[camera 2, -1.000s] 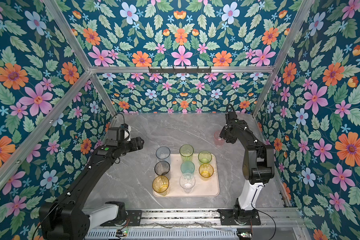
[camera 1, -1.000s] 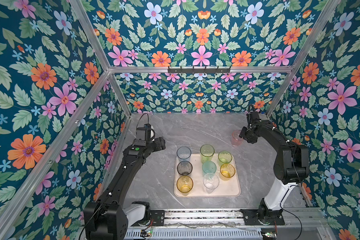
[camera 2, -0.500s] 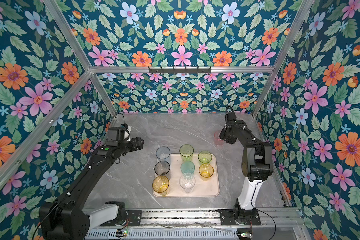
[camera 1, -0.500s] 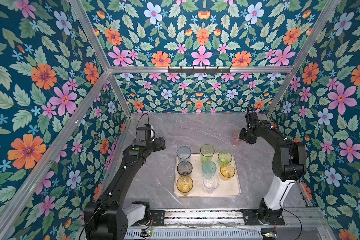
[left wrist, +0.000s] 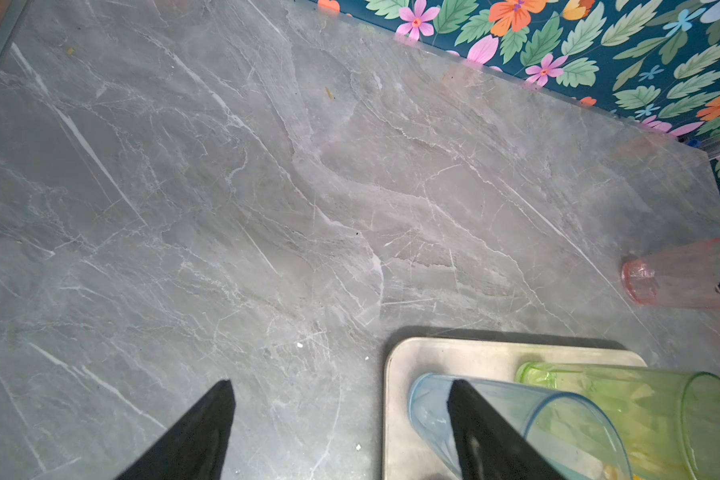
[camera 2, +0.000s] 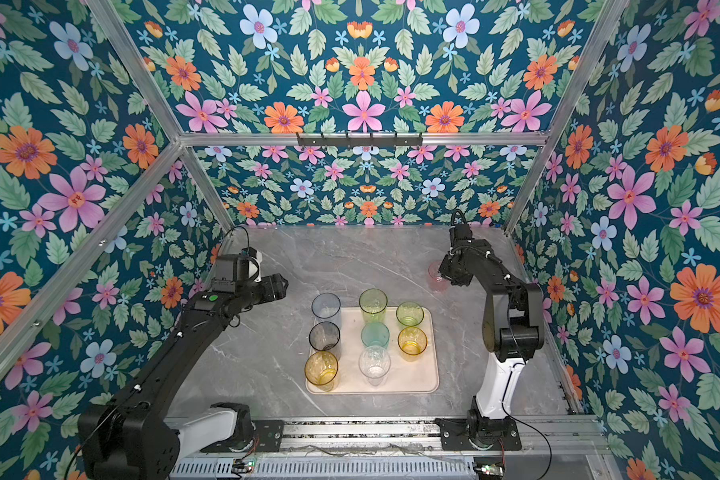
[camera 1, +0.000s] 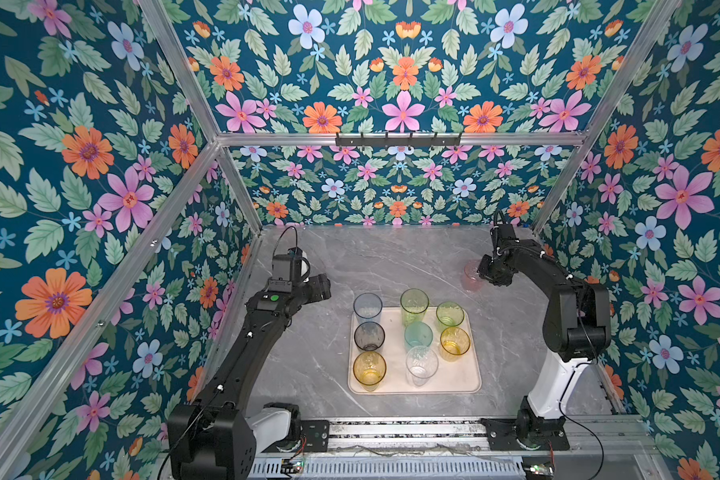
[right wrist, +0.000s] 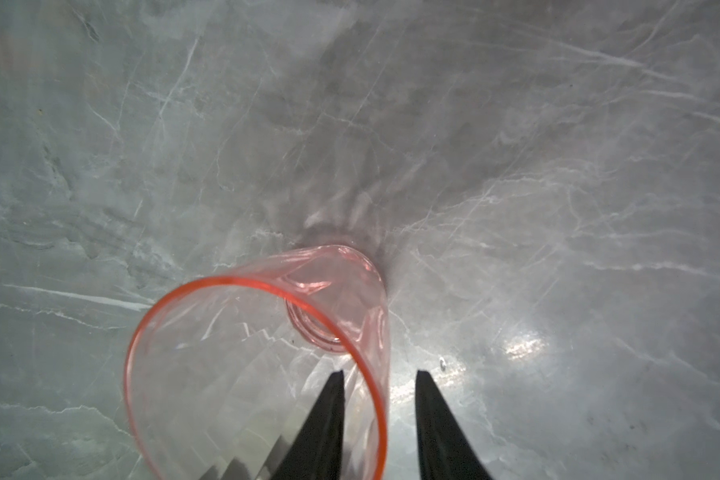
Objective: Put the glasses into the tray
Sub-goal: 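Lower the right gripper over the pink glass rim and close it, then lift the pink glass with the right gripper and carry it to the tray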
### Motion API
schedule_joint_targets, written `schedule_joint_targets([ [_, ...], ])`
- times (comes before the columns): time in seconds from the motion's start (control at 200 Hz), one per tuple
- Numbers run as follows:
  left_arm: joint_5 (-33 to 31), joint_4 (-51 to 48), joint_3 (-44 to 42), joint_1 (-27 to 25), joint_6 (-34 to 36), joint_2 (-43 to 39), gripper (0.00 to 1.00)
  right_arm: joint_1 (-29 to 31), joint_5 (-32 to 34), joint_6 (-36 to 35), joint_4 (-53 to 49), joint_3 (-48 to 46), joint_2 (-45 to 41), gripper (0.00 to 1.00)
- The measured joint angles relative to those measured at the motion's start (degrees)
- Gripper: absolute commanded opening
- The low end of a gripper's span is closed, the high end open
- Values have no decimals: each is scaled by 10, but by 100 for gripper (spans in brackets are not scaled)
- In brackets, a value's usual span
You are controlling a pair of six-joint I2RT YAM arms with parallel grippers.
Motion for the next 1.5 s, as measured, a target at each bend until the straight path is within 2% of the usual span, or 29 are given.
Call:
schedule_joint_targets([
  [0.22,0,0,0,0,0,0,83,0,-4,-4,-2,1,1,23],
  [0.39,0,0,0,0,0,0,83,0,-6,-7,-2,4,2,13],
  [0.89,0,0,0,0,0,0,83,0,-19,-15,-25,8,-4,3],
  [1.145,0,0,0,0,0,0,83,0,-11,-30,-62,22,-29,1],
  [1.5,0,0,0,0,0,0,83,23,1,-48,-110,15,-113,0],
])
